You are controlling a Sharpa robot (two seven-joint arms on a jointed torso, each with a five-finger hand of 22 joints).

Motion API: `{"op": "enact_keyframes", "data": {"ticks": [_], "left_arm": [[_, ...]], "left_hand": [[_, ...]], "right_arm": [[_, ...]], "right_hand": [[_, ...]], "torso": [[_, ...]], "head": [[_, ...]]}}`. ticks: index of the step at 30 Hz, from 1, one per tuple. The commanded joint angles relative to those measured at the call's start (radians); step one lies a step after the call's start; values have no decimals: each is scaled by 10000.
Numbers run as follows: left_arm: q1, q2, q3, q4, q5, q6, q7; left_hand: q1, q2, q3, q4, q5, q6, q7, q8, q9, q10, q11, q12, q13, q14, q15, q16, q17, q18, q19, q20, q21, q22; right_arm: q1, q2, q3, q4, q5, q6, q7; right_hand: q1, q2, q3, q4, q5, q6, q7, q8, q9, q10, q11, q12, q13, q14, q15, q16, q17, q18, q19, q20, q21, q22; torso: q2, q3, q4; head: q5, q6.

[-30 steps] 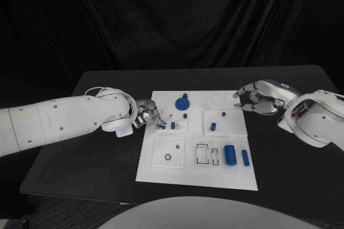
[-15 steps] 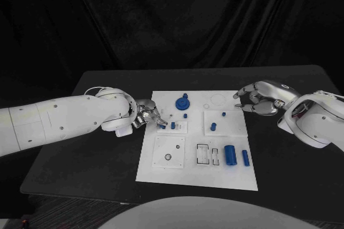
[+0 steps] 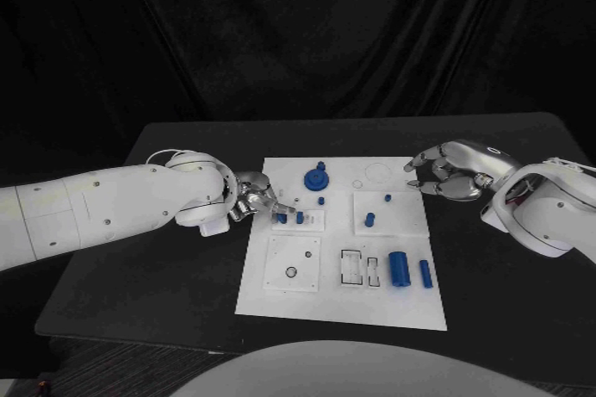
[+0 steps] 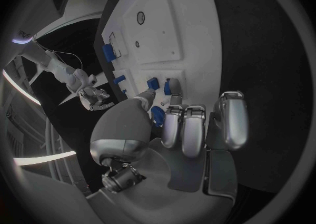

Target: Assemble the parts on the task board

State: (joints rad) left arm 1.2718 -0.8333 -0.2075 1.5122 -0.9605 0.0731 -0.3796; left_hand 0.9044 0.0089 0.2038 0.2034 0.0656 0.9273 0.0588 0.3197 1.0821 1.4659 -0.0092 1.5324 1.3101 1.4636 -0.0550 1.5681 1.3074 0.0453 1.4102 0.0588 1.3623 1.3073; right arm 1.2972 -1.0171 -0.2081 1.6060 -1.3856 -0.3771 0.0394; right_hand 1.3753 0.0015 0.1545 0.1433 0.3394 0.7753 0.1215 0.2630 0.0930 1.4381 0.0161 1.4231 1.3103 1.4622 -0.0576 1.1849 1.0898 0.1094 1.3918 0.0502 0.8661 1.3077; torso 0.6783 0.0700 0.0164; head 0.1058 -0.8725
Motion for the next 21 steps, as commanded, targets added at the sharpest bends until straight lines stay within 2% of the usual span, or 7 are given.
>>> {"op": "enact_keyframes", "data": {"ticks": [1,5,7,9,10,12,21], "left_arm": [[-84,25,-56,-28,-107,223,65],[-84,15,-56,-34,-110,141,265],[-84,5,-56,-23,-111,41,435],[-84,-5,-56,-4,-112,-38,561],[-84,-13,-56,15,-112,-94,629],[-84,-34,-55,62,-112,-191,726],[-84,-114,-54,221,-113,-430,890]], "left_hand": [[-118,84,-191,134,-29,62,30,175,109,622,49,-29,2132,1072,68,27,2634,133,-33,63,-68,1792],[-119,131,-273,211,-17,85,14,274,190,616,38,-33,2127,1072,59,27,2634,133,-32,59,-74,1801],[-210,307,-428,495,110,86,-13,477,368,611,18,-36,2123,1072,43,27,2634,134,-35,48,-89,1819],[-198,328,-468,540,150,72,-18,525,414,614,13,-32,2127,1072,41,27,2634,137,-43,43,-103,1819],[-99,424,-522,620,408,6,-30,630,526,608,6,-35,2122,1072,33,27,2634,137,-42,33,-109,1832],[9,483,-566,664,576,-51,-35,708,607,618,-1,-24,2134,1072,30,27,2634,134,-35,27,-107,1843],[231,505,-647,678,780,-199,-24,699,619,630,0,-10,2147,1072,25,27,2634,126,-8,21,-84,1863]], "right_arm": [[-24,2,6,-3,0,52,-129],[-25,5,6,-11,0,49,-140],[-25,4,6,-12,0,46,-147],[-25,3,6,-11,0,45,-151],[-25,3,6,-10,0,42,-153],[-25,1,6,-8,0,36,-155],[-25,-14,6,4,0,38,-168]], "right_hand": [[77,5,95,-9,105,67,-6,-48,-21,-71,-6,-35,527,244,22,-45,-13,113,-8,21,-38,774],[83,14,133,-22,169,72,-6,-52,-29,-79,-8,-44,515,242,20,-52,-21,116,-12,20,-66,771],[85,27,181,-36,238,80,-6,-58,-40,-84,-8,-49,507,238,20,-69,-42,117,-10,19,-78,773],[85,36,205,-41,275,83,-5,-60,-45,-87,-8,-52,503,239,19,-67,-39,117,-8,19,-79,775],[83,41,222,-44,302,85,-5,-62,-48,-86,-7,-51,504,239,19,-64,-36,118,-9,19,-89,775],[80,46,245,-49,339,88,-4,-66,-54,-99,-8,-66,485,235,18,-84,-60,121,-14,19,-116,770],[65,52,321,-63,470,96,-2,-77,-72,-104,-9,-71,477,234,18,-89,-64,124,-14,17,-147,771]], "torso": [[2,5,-2],[0,2,-1],[1,1,-2],[0,2,-1],[1,0,1],[2,4,0],[2,4,8]], "head": [[19,-2],[26,-2],[29,-2],[26,-2],[23,-2],[16,-2],[-8,-2]]}}
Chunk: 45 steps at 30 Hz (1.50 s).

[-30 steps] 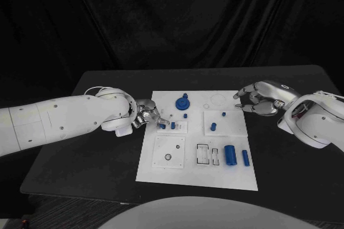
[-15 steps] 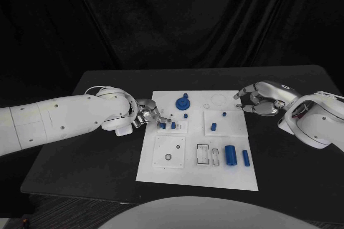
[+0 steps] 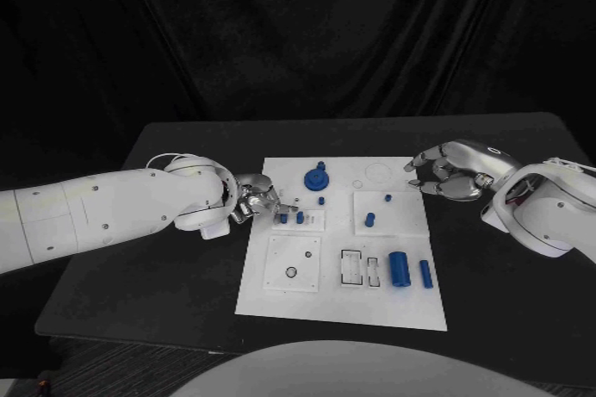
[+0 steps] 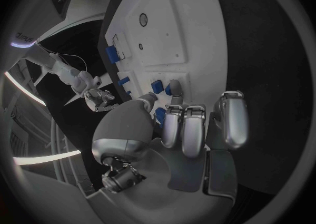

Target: Assemble the parts on the task board

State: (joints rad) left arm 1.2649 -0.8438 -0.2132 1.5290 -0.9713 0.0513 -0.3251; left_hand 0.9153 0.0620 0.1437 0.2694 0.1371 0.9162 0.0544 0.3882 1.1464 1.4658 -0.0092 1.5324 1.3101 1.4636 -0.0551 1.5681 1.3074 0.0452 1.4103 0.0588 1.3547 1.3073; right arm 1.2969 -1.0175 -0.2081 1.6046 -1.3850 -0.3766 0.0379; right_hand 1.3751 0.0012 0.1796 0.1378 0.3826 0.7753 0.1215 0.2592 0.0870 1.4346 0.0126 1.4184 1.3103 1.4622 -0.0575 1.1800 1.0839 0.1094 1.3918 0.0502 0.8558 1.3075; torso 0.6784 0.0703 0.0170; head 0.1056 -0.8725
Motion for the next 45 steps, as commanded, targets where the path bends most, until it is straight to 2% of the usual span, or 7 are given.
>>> {"op": "enact_keyframes", "data": {"ticks": [1,15,22,30,34,39,45], "left_arm": [[-14,-17,4,64,-5,-236,350],[-14,-112,5,113,-6,-365,-29],[-13,-158,6,105,-119,-315,-183],[21,-216,10,225,-1473,-1809,1156],[127,-219,13,237,-2877,-2959,2223],[285,-104,14,-18,-3721,-4304,4034],[349,163,15,-437,-4223,-4544,5748]], "left_hand": [[149,-29,-63,22,87,-111,25,-11,-45,634,4,-7,2151,1072,27,27,2634,125,-5,22,-4,1865],[401,42,-250,119,244,-137,90,-401,-514,668,59,26,2184,1072,68,27,2634,113,39,52,28,1883],[757,166,-285,26,1050,243,-40,-101,-446,665,-39,22,2176,1072,2,27,2634,121,50,10,15,1880],[1511,-21,-161,-443,1487,57,-120,229,-128,748,-121,98,2262,1072,-80,27,2634,93,152,-72,129,1921],[1986,-372,-339,-634,750,-41,-164,552,107,1050,-182,384,2606,1072,-141,27,2634,-30,524,-140,609,2082],[2249,-427,-421,-602,564,-547,-54,407,73,995,-94,330,2540,1072,-106,27,2634,-5,431,-119,486,2039],[4339,-352,86,-1154,58,-2021,353,-710,-1017,-462,225,-963,1170,578,222,-290,2058,124,-144,155,-45,1870]], "right_arm": [[-22,-11,6,17,-6,32,-153],[-22,-20,6,21,-6,25,-157],[-22,-21,6,14,-6,16,-148],[-22,-27,6,15,-6,-53,-113],[-22,-23,6,6,-6,-55,-112],[-22,-34,6,1,-6,-51,-118],[-25,-26,6,-20,-6,-36,-104]], "right_hand": [[67,55,71,-8,39,96,-2,-40,-12,-69,26,-23,477,234,17,-39,-4,125,-14,17,-43,774],[52,57,116,-14,117,98,-2,-49,-23,-79,25,-35,460,234,15,-47,-13,124,-10,16,-49,778],[23,63,152,-6,190,101,1,-55,-32,-80,26,-37,456,237,14,-41,-7,124,-6,15,-52,782],[10,64,166,-1,218,102,2,-58,-36,-83,27,-41,450,238,14,-40,-5,125,-7,15,-65,781],[2,62,168,2,225,102,3,-60,-38,-83,28,-41,450,238,15,-40,-5,123,-2,15,-52,785],[2,62,168,2,225,102,3,-60,-38,-83,28,-41,450,238,15,-40,-5,123,-2,15,-52,785],[2,62,168,2,225,102,3,-60,-38,-83,28,-41,450,238,15,-40,-5,123,-2,15,-52,785]], "torso": [[0,-2,0],[-4,-1,1],[-7,3,-2],[-4,-2,-14],[-3,-5,-7],[-6,-9,-4],[-10,-2,-18]], "head": [[-1,-2],[-24,-2],[-13,-2],[-20,-2],[-45,-2],[-102,-2],[-150,-2]]}}
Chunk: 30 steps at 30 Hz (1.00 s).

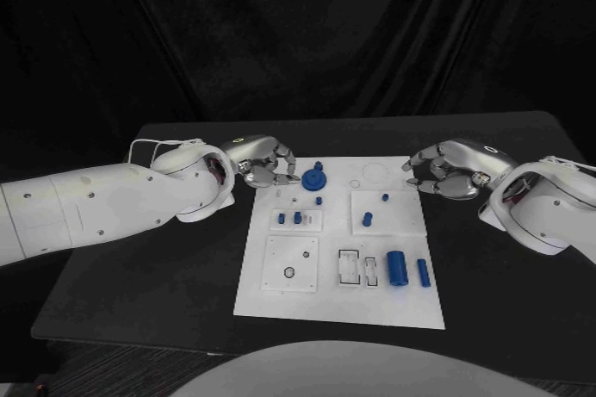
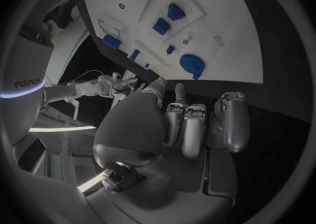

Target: Assemble the parts on the task board

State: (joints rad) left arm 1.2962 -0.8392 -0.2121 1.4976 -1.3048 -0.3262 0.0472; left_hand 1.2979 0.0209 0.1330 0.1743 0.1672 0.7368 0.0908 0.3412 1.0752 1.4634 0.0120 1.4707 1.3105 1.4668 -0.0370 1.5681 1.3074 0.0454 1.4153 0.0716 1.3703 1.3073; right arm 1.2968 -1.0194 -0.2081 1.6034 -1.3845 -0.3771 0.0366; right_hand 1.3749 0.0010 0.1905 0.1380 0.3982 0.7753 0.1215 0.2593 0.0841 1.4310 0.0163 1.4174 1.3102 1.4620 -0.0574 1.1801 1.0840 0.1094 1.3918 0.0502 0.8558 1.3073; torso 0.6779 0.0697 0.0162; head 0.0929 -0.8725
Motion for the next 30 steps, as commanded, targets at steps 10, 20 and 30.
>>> {"op": "enact_keyframes", "data": {"ticks": [10,20,30], "left_arm": [[16,815,2,-985,-3115,-164,2716],[-119,1613,3,-1670,-3803,-216,2687],[-250,2079,4,-2075,-3871,1,2636]], "left_hand": [[1914,-1001,1475,-461,-972,-586,-538,-1678,-3122,-7190,507,-9768,-6843,-499,249,-1323,260,7,194,300,376,2024],[1859,-1308,1383,-573,-644,-84,-719,-2542,-4786,-7413,582,-10681,-8196,-732,321,-1704,-528,16,195,305,302,2013],[1730,-1278,1318,-560,-563,164,-628,-2573,-5003,-7170,604,-10577,-8301,-737,338,-1697,-590,15,210,317,305,2016]], "right_arm": [[-83,-3,6,-18,-10,-64,-3],[-154,-90,6,97,-8,-254,186],[-169,-137,6,143,-7,-297,221]], "right_hand": [[-17,57,68,8,83,101,3,-64,-14,-36,-9,-19,465,241,14,-38,-3,124,-3,15,-64,787],[-9,30,99,-19,130,104,-3,-68,-21,-30,-14,-14,470,250,12,-16,22,119,10,13,-35,799],[-1,17,121,-37,156,111,-5,-68,-24,-24,-17,-8,476,255,9,-7,31,119,14,11,-37,802]], "torso": [[43,-8,-9],[48,-24,-2],[70,-37,18]], "head": [[-73,-2],[-46,-2],[-138,-2]]}}
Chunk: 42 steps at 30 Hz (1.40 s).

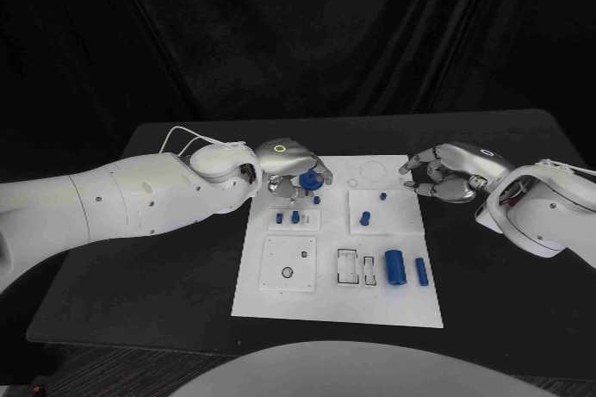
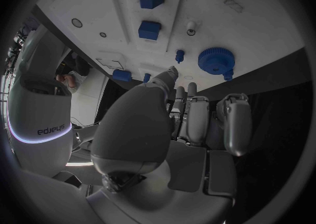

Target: Assemble the parts on the task board

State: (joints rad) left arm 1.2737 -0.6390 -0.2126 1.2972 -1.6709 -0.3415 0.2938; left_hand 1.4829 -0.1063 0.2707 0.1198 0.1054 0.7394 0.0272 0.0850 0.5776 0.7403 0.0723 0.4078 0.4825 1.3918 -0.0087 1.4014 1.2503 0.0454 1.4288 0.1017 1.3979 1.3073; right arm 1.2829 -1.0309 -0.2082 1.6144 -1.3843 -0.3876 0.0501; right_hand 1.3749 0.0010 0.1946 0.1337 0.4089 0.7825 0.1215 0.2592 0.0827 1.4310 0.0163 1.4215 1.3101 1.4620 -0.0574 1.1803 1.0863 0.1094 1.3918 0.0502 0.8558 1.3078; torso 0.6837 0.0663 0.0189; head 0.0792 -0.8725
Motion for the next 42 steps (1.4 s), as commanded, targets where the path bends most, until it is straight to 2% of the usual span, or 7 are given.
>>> {"op": "enact_keyframes", "data": {"ticks": [1,6,10,15,23,34,42], "left_arm": [[-32,106,9,-106,-212,187,170],[-74,251,9,-253,-217,334,126],[-109,351,9,-350,-219,332,96],[-140,426,9,-452,-220,426,69],[-247,598,9,-699,-220,517,118],[-414,719,10,-958,-220,718,73],[-496,695,10,-1062,-220,554,140]], "left_hand": [[-142,3,-67,-9,56,205,32,1,-55,78,4,60,-39,5,52,-34,-36,14,77,17,32,2017],[-228,28,-101,9,59,411,122,23,-166,247,6,147,-82,26,61,1,-24,7,101,24,55,2027],[-290,27,-136,12,11,542,186,-8,-300,501,-7,292,-85,61,57,46,-2,-2,135,25,90,2040],[-370,61,-161,51,-11,625,244,-46,-403,651,-20,393,-71,69,60,60,-19,-6,152,27,106,2045],[-370,124,-68,59,53,957,572,-155,-801,789,-162,361,-193,-12,-28,-1,-200,12,107,-1,40,2023],[-309,140,102,17,182,1270,620,-171,-1154,975,-199,219,-405,-114,-66,-92,-405,30,50,-28,-42,1998],[-165,267,356,-114,367,1984,626,-21,-1386,1510,-270,234,-564,-76,-91,-63,-429,14,104,-55,10,2020]], "right_arm": [[-30,-20,6,32,-10,-192,86],[-31,-2,6,16,-10,-199,89],[-32,-1,6,3,-10,-208,99],[-33,-9,6,-7,-9,-207,105],[-33,6,6,-46,-9,-186,105],[-38,25,6,-84,41,-137,108],[-53,26,6,-97,67,-119,113]], "right_hand": [[-1,17,80,5,49,39,-6,-68,-10,-25,-17,-49,477,256,9,-10,9,120,14,11,-37,796],[-1,17,80,5,49,39,-6,-68,-10,-25,-17,-49,477,256,9,-10,9,120,14,11,-37,796],[2,5,95,-8,65,42,-6,-70,-13,-27,-17,-52,473,258,8,-10,7,119,18,10,-36,799],[3,3,99,-11,68,43,-6,-70,-13,-26,-16,-51,474,258,7,-12,5,120,17,10,-40,799],[3,3,99,-11,68,43,-6,-70,-13,-26,-16,-51,474,258,7,-12,5,120,17,10,-40,799],[5,-1,108,-17,74,46,-5,-70,-15,-43,-16,-70,448,254,8,-27,-14,125,10,10,-74,791],[9,1,125,-26,85,51,-4,-70,-16,-35,-13,-61,461,255,9,-24,-10,123,14,9,-65,796]], "torso": [[17,-7,-12],[3,10,-47],[-10,29,-32],[-21,22,-38],[-38,14,-29],[-19,17,-21],[-18,10,-32]], "head": [[-1,-2],[8,-2],[-18,-2],[-4,-2],[-22,-2],[-40,-2],[-13,-2]]}}
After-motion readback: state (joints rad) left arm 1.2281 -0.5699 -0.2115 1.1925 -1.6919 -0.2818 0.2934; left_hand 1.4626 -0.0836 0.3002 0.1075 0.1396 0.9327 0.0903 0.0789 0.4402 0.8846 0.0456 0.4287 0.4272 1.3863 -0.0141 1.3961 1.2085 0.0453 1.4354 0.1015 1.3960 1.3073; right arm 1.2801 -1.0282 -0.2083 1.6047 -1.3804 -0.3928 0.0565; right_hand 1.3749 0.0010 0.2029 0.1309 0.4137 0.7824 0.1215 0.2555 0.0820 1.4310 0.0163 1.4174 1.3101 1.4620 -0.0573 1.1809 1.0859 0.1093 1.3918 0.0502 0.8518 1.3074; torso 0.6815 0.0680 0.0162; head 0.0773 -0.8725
